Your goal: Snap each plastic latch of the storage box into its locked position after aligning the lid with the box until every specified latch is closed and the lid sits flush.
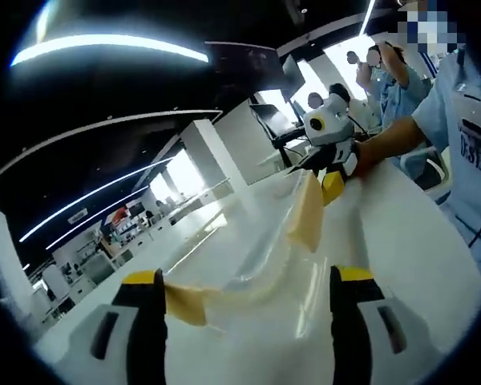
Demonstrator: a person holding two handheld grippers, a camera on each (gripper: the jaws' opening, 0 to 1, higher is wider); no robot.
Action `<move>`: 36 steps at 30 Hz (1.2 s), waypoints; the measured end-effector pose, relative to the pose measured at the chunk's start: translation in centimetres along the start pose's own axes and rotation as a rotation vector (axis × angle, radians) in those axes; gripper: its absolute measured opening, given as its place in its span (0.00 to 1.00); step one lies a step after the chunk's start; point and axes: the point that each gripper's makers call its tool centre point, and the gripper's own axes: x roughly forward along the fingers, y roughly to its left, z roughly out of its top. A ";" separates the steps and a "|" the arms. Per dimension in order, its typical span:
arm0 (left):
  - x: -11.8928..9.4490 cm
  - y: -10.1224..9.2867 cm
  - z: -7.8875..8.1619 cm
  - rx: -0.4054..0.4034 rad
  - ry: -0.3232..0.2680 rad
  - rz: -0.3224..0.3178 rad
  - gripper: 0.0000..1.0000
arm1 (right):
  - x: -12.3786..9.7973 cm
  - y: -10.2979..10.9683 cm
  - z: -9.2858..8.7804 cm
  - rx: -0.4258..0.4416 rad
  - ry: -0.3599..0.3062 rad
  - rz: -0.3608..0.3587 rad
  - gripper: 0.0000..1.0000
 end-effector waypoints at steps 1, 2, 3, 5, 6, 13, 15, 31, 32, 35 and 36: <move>0.0 0.0 0.0 0.005 0.000 0.000 0.85 | 0.1 0.4 0.2 0.020 -0.011 0.028 0.71; -0.1 0.0 0.0 0.010 0.001 0.000 0.85 | 0.2 0.8 0.1 0.032 -0.010 0.050 0.75; -0.1 0.0 -0.1 0.016 0.002 0.002 0.85 | 0.3 1.0 0.0 0.035 -0.006 0.063 0.78; -0.1 -0.1 -0.1 0.031 0.006 0.003 0.85 | 0.3 1.0 0.2 0.025 -0.005 0.060 0.82; -0.1 -0.2 -0.2 0.040 0.009 0.004 0.85 | 0.2 1.2 0.4 0.045 -0.014 0.073 0.83; -0.1 -0.3 -0.3 0.056 0.016 0.004 0.86 | -0.5 0.6 1.4 0.190 -0.066 0.088 0.76; 0.0 -0.3 -0.3 0.061 0.018 0.005 0.86 | -0.6 0.3 1.5 0.219 -0.075 0.086 0.73; 0.1 -0.5 -0.7 0.081 0.029 0.004 0.88 | -0.4 0.6 1.0 0.227 -0.072 0.057 0.64; 0.2 -0.5 -0.7 0.082 0.029 0.004 0.88 | -0.4 0.6 1.0 0.227 -0.070 0.057 0.64; 0.2 -0.5 -0.7 0.082 0.030 0.004 0.88 | -0.4 0.8 0.9 0.224 -0.066 0.057 0.63; 0.2 -0.5 -0.7 0.081 0.029 0.004 0.88 | -0.4 0.8 0.9 0.222 -0.066 0.057 0.62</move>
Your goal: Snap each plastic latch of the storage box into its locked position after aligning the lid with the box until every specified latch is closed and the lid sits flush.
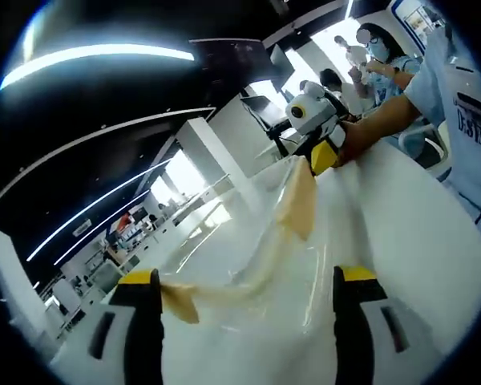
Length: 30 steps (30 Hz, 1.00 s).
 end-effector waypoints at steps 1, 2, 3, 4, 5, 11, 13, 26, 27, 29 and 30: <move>0.0 0.0 0.0 -0.001 0.000 -0.001 0.88 | 0.0 0.1 0.0 0.000 0.001 0.000 0.62; 0.0 0.0 0.0 -0.001 0.000 -0.001 0.89 | 0.0 0.2 -0.1 0.000 0.002 0.000 0.62; 0.0 0.0 0.0 -0.001 0.000 -0.001 0.89 | 0.0 0.3 -0.1 0.000 0.002 0.001 0.62; 0.0 0.0 0.0 -0.002 0.000 -0.001 0.89 | 0.0 0.3 -0.2 -0.001 0.002 0.001 0.61; 0.0 0.0 0.0 -0.003 -0.001 -0.001 0.89 | 0.0 0.4 -0.2 -0.003 0.002 0.001 0.61; 0.0 0.1 0.0 -0.009 -0.004 0.001 0.89 | 0.0 0.7 -0.3 -0.009 0.002 0.001 0.60; 0.0 0.1 0.0 -0.009 -0.004 0.002 0.88 | 0.0 0.5 -0.2 -0.014 0.005 -0.001 0.59; -0.1 0.4 0.0 -0.015 -0.002 0.006 0.88 | 0.3 0.8 -0.7 -0.038 0.033 -0.011 0.48; -0.1 0.4 0.0 -0.019 -0.001 0.004 0.88 | 0.3 0.7 -1.1 -0.126 0.069 0.008 0.48; -0.3 0.4 0.1 -0.017 -0.003 0.004 0.88 | 0.6 -2.6 0.7 -0.072 0.052 -0.014 0.48; -0.3 0.4 0.1 -0.016 -0.002 0.004 0.88 | 0.7 -3.7 1.4 -0.073 0.053 -0.015 0.49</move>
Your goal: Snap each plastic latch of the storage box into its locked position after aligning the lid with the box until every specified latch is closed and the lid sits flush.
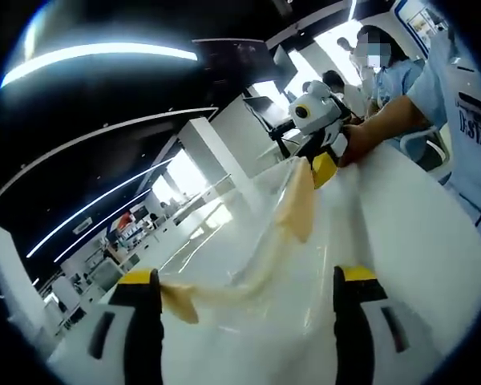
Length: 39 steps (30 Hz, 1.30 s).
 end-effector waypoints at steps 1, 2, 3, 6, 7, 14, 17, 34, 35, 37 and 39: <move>-0.1 0.0 0.0 0.000 0.000 0.000 0.88 | -0.2 1.0 -0.2 0.001 0.001 -0.002 0.49; -0.1 0.0 0.0 0.000 0.000 -0.001 0.88 | -0.2 0.7 -0.1 0.001 0.001 -0.002 0.49; -0.1 0.0 0.0 0.002 -0.001 -0.001 0.88 | -0.3 1.9 -0.7 -0.005 0.000 -0.003 0.49; 0.0 0.0 0.0 0.003 0.000 -0.002 0.88 | -0.4 2.3 -0.8 -0.033 0.000 -0.009 0.50; 0.0 0.0 0.0 0.003 0.000 -0.002 0.88 | -0.4 2.4 -0.9 -0.016 0.005 -0.006 0.50; 0.2 0.1 0.0 0.004 0.001 -0.001 0.88 | -0.5 3.2 -1.1 -0.027 0.004 -0.007 0.50; 0.3 0.1 0.0 0.006 0.002 -0.001 0.88 | -0.6 3.8 -1.4 -0.019 0.007 -0.009 0.51; 0.6 0.4 0.4 -0.057 -0.012 0.017 0.86 | -0.4 2.9 -1.6 -0.003 0.011 -0.010 0.52; 0.7 0.4 0.4 -0.060 -0.012 0.021 0.85 | -0.4 2.9 -1.6 -0.003 0.011 -0.010 0.52; 0.7 0.7 0.5 -0.073 -0.010 0.037 0.82 | -0.4 2.8 -1.7 -0.004 0.010 -0.010 0.52; 0.6 0.8 0.6 -0.074 -0.013 0.049 0.81 | -0.4 2.8 -1.7 -0.004 0.010 -0.010 0.52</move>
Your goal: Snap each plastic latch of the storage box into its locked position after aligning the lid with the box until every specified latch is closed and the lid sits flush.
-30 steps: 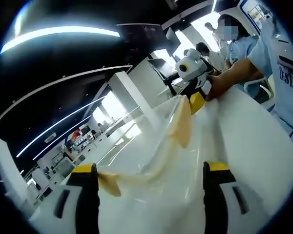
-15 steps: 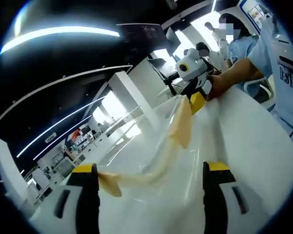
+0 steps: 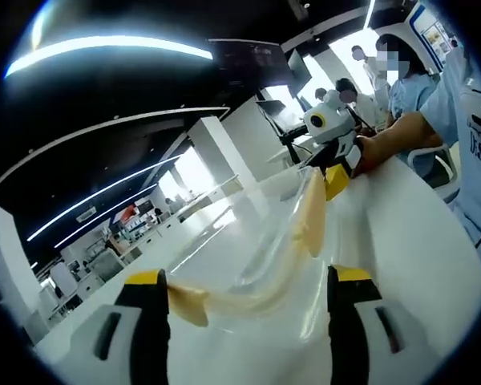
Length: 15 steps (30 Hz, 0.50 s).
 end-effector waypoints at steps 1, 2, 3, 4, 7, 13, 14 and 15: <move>0.0 0.0 0.0 -0.001 0.000 0.000 0.81 | 0.0 0.0 0.0 0.000 0.000 0.000 0.52; 0.1 -0.1 0.0 -0.001 -0.001 0.000 0.82 | 0.0 0.0 0.0 0.000 0.000 0.000 0.52; 0.1 -0.1 0.0 0.001 -0.002 -0.001 0.82 | 0.0 0.0 0.0 0.000 0.000 0.000 0.52; 0.1 -0.1 0.0 0.003 -0.002 -0.001 0.83 | 0.0 0.1 0.0 -0.001 0.000 0.000 0.52; 0.1 -0.2 0.1 -0.020 -0.016 -0.014 0.86 | 0.0 0.1 -0.1 -0.001 0.000 0.000 0.53; -0.1 -0.3 0.3 -0.072 -0.045 -0.028 0.91 | 0.1 0.0 -0.1 0.000 -0.002 -0.001 0.53; -0.2 -0.3 0.3 -0.081 -0.050 -0.031 0.91 | 0.1 0.0 -0.1 0.000 -0.002 -0.001 0.53; -0.2 -0.2 0.4 -0.093 -0.055 -0.032 0.91 | 0.1 0.0 0.0 0.000 -0.002 -0.002 0.53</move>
